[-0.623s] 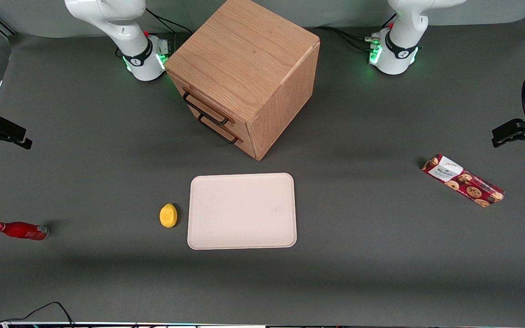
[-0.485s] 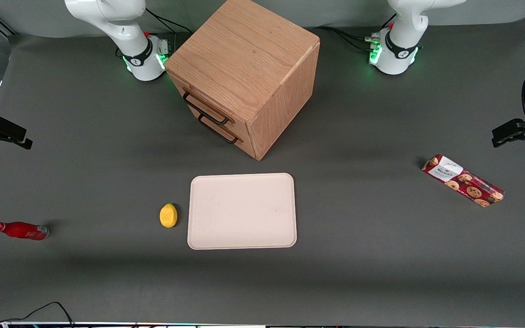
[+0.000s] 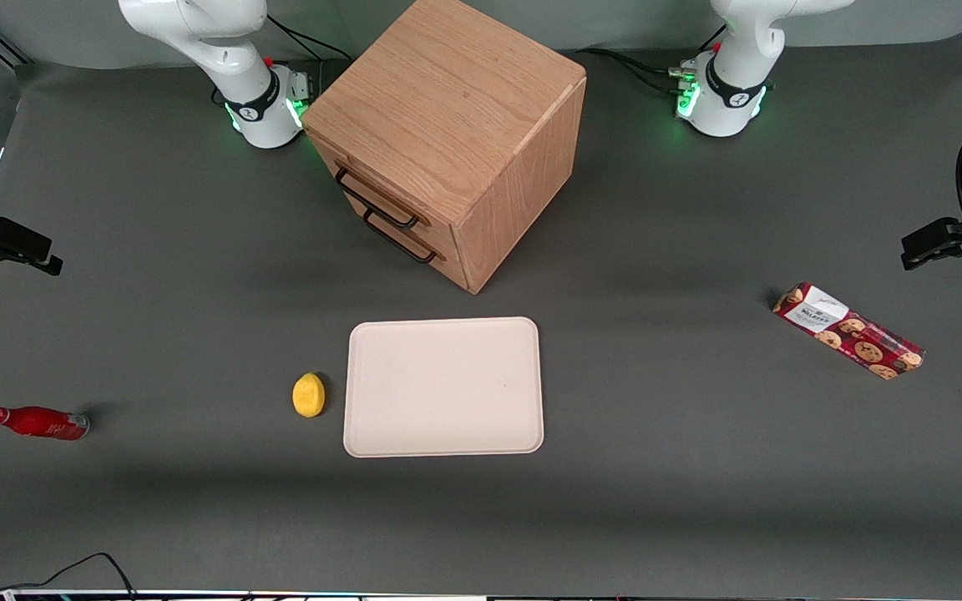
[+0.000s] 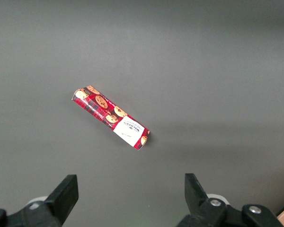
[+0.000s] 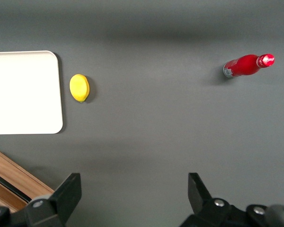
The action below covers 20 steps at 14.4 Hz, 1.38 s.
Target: Open upper drawer
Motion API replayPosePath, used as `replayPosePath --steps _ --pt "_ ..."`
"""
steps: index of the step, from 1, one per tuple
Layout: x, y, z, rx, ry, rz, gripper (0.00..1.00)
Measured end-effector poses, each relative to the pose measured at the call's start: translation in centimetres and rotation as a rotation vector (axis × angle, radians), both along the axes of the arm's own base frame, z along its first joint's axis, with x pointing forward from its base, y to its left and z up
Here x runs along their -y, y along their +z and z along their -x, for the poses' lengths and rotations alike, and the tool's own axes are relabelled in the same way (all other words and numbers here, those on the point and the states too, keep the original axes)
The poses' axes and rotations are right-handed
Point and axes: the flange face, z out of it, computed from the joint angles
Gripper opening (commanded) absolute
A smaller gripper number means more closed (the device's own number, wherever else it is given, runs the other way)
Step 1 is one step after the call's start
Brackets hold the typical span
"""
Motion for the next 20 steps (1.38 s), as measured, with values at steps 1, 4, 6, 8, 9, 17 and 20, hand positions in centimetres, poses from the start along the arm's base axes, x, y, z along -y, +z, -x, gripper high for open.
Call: replayPosePath --steps 1,4,6,8,9,17,20 --pt "-0.8 -0.2 -0.1 -0.004 0.026 -0.002 1.00" --pt "-5.2 -1.4 -0.3 -0.029 0.182 -0.010 1.00" --pt "-8.5 -2.4 -0.2 -0.047 0.291 -0.015 1.00" --pt "-12.0 -3.4 0.1 -0.065 0.391 -0.040 0.99" --pt "-13.6 -3.9 0.4 -0.072 0.442 -0.080 0.99" --pt "-23.9 -8.6 2.9 -0.130 0.734 -0.201 1.00" --pt "-27.7 -11.4 4.5 -0.146 0.797 -0.203 1.00"
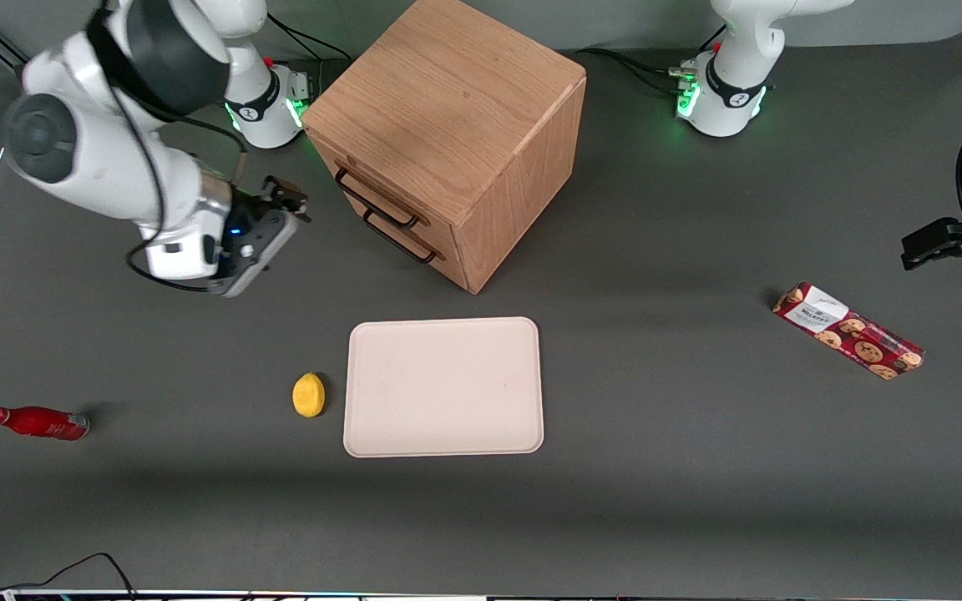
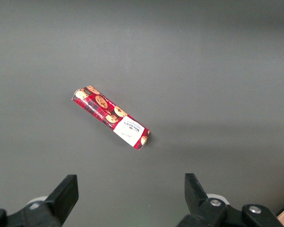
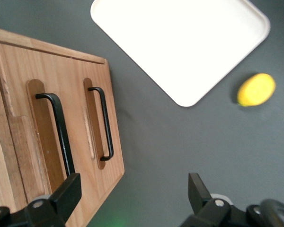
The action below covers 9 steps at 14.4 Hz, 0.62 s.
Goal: Open upper drawer
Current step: 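Move the right gripper toward the upper drawer's black handle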
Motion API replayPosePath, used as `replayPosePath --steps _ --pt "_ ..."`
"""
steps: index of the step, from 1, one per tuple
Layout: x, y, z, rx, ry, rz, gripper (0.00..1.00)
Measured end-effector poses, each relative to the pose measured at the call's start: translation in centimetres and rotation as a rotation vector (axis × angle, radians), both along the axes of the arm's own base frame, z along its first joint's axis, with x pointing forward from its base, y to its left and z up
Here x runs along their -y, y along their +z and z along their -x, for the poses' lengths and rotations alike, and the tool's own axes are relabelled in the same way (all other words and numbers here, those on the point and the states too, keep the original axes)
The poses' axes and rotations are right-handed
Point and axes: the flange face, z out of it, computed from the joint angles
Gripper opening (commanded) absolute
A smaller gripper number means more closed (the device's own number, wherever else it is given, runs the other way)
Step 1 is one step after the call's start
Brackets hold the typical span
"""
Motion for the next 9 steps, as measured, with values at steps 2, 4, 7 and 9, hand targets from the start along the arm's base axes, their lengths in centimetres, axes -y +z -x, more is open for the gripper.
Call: replayPosePath --steps 2,4,7,9 --pt "-1.5 -2.0 1.0 -0.018 0.017 -0.011 1.00" --pt "-2.2 -3.6 1.7 -0.042 0.007 -0.039 1.00" --pt "-3.1 -4.8 2.4 -0.059 0.007 -0.061 1.00" --pt "-3.7 -5.5 3.0 -0.067 0.016 -0.063 1.00"
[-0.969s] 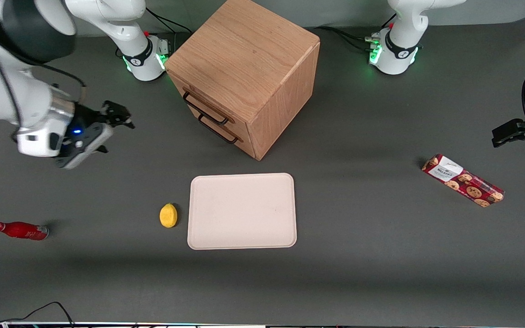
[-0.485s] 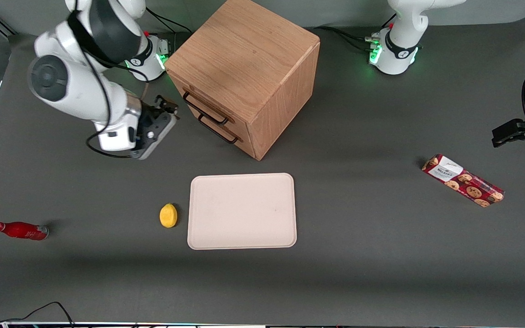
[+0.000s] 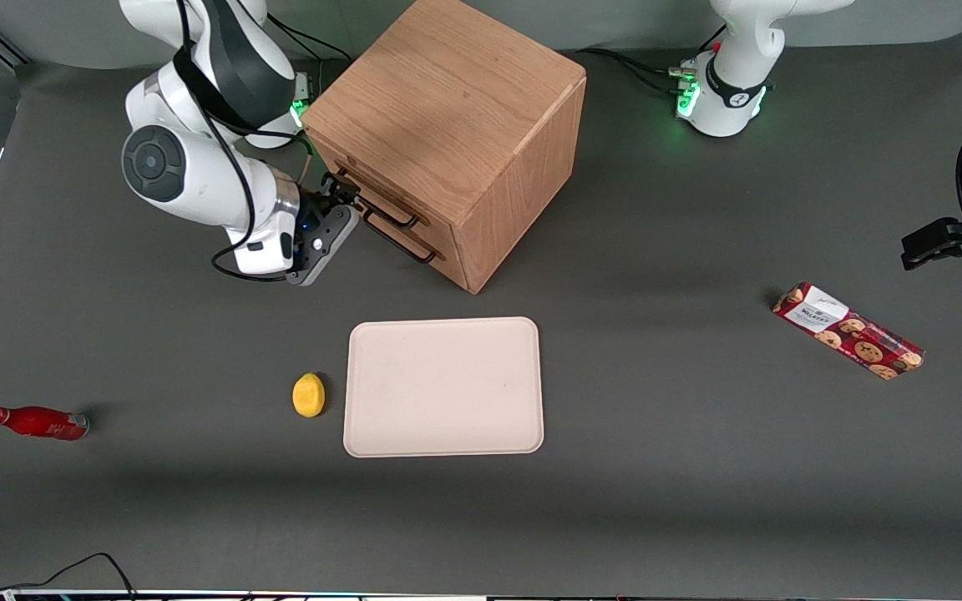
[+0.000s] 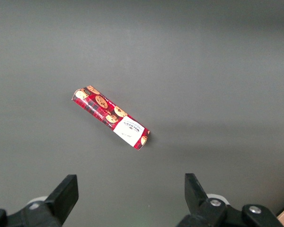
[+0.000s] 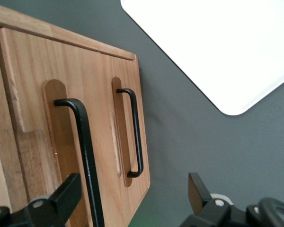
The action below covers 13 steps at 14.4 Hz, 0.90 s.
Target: Open upper drawer
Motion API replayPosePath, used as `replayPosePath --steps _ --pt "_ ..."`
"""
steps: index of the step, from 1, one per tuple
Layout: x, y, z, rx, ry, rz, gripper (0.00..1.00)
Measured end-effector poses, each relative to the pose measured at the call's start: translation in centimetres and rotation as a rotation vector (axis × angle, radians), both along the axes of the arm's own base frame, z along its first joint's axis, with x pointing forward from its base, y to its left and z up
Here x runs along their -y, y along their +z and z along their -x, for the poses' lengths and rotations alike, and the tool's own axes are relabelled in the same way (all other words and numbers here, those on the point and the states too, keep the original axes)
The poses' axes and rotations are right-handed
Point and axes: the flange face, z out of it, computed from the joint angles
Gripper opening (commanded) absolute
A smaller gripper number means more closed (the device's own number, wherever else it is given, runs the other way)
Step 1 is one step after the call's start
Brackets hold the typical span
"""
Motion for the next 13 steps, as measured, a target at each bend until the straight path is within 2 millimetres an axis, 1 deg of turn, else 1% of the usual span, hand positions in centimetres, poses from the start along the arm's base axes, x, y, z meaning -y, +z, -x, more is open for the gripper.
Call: replayPosePath --steps 5,8,13 --pt "-2.1 -2.8 1.9 0.004 0.024 -0.002 1.00" --pt "-2.3 -3.8 2.6 -0.006 0.032 0.005 1.00" --pt "-2.4 -5.2 3.0 0.007 0.025 0.006 1.00"
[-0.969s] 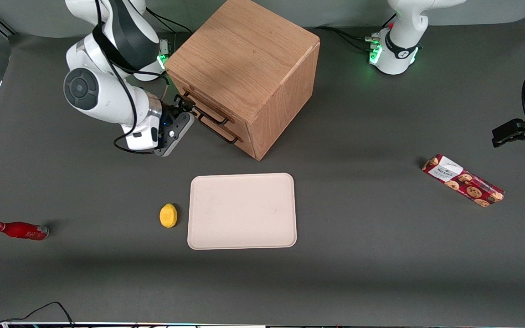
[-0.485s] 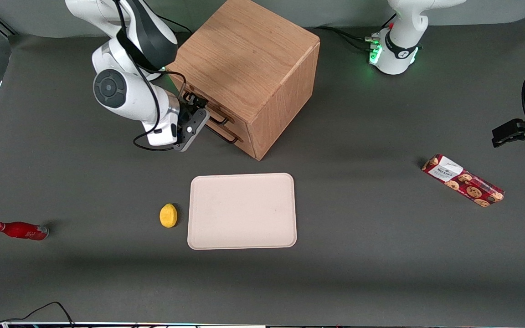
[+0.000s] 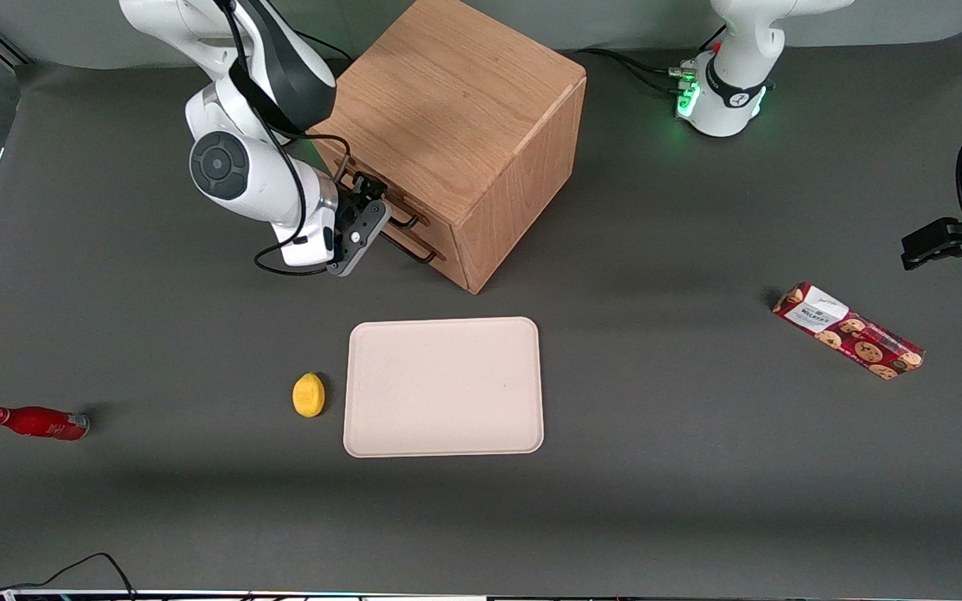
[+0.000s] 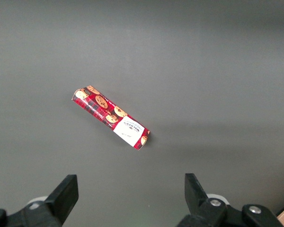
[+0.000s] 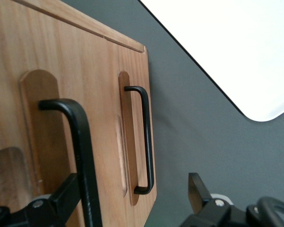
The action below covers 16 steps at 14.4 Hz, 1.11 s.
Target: Open upper drawer
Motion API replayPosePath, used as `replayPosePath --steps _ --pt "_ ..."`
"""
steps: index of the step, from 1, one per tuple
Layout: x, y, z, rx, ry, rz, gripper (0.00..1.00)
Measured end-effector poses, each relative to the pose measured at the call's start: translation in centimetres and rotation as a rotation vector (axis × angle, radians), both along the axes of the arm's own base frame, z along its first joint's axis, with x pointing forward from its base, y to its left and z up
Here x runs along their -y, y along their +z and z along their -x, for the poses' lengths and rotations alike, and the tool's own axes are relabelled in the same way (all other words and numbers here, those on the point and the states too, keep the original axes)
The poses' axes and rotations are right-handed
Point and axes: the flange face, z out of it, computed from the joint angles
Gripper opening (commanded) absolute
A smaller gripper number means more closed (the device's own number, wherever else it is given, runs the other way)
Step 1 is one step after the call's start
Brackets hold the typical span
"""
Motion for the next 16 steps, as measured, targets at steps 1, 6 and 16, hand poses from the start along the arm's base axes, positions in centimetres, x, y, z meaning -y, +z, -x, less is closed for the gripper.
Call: replayPosePath --steps 1,6,16 --pt "0.0 -0.3 0.1 0.001 -0.001 0.001 1.00" --pt "0.2 -1.5 0.3 0.019 -0.012 0.001 1.00" --pt "1.1 -1.7 -0.4 0.053 -0.010 0.023 1.00"
